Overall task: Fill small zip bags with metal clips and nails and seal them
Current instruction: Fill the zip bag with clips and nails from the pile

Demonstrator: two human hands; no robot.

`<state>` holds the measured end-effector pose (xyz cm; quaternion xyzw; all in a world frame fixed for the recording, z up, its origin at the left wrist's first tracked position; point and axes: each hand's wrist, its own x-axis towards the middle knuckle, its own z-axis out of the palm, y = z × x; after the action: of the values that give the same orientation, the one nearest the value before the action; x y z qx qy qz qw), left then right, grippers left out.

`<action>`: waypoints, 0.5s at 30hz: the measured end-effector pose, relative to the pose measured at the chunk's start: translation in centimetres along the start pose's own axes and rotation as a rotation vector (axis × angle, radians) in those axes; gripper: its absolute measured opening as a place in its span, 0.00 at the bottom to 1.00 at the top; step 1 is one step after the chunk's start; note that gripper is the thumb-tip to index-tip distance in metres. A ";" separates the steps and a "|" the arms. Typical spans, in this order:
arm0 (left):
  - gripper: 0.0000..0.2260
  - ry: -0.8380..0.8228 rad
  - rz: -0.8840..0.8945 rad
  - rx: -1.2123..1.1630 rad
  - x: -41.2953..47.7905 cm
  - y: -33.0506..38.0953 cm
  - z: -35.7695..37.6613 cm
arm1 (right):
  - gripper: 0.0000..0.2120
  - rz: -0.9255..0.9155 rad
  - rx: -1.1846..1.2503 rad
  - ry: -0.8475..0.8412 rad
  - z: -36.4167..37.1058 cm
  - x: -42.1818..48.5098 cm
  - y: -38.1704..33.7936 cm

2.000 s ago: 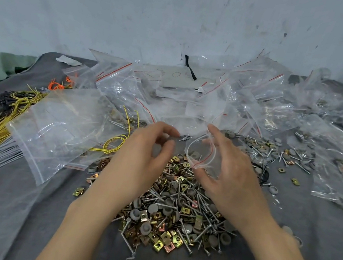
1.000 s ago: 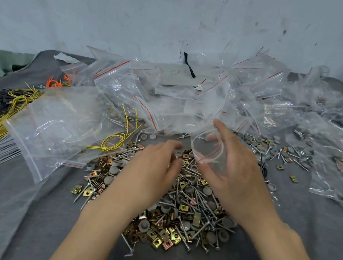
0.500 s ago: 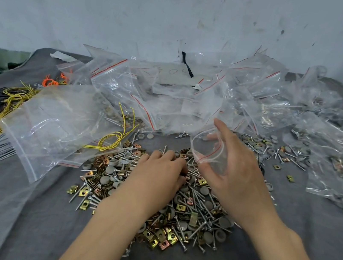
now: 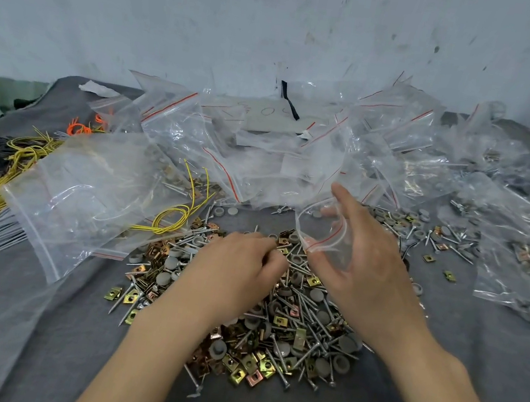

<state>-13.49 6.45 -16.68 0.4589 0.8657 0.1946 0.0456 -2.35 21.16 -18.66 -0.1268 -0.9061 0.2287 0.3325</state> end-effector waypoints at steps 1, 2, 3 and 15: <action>0.14 -0.001 -0.008 -0.009 0.0 -0.1 -0.1 | 0.34 0.001 -0.001 -0.001 0.0 0.0 0.0; 0.14 -0.006 -0.014 -0.016 0.0 -0.2 -0.1 | 0.34 0.002 -0.004 0.000 0.0 0.0 0.0; 0.15 -0.012 -0.016 -0.022 0.0 -0.4 -0.1 | 0.34 0.002 -0.006 0.002 0.0 0.0 0.1; 0.09 -0.010 0.041 -0.005 0.2 -1.6 0.0 | 0.34 0.030 0.017 0.011 -0.8 0.0 -0.2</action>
<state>-14.89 5.84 -17.29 0.4775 0.8554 0.1953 0.0473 -1.86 21.23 -18.06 -0.1389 -0.9004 0.2407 0.3348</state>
